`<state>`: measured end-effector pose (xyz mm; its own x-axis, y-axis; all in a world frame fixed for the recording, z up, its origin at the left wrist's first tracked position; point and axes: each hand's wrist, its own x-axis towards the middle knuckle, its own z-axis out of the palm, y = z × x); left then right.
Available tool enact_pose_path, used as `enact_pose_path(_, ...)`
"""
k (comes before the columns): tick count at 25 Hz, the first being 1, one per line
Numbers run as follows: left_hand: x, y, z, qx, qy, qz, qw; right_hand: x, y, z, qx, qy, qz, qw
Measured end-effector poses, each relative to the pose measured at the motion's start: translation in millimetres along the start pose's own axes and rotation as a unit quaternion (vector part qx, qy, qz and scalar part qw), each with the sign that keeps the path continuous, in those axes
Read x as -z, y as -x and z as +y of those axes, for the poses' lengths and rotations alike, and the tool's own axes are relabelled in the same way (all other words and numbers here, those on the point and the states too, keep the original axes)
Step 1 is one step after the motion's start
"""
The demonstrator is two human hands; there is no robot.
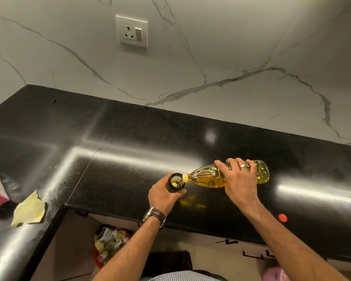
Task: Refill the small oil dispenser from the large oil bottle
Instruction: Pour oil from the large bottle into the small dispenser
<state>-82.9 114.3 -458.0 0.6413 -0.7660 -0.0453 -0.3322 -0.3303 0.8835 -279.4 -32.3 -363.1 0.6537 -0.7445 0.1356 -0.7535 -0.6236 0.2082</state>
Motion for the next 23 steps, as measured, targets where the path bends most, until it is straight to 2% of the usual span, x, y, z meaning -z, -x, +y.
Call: enact_pose_path(23,-2.7,-0.5,-4.7,-0.008,0.010,0.003,1.000,-1.1,-2.1,1.2,0.003,-0.001,-0.011,1.000)
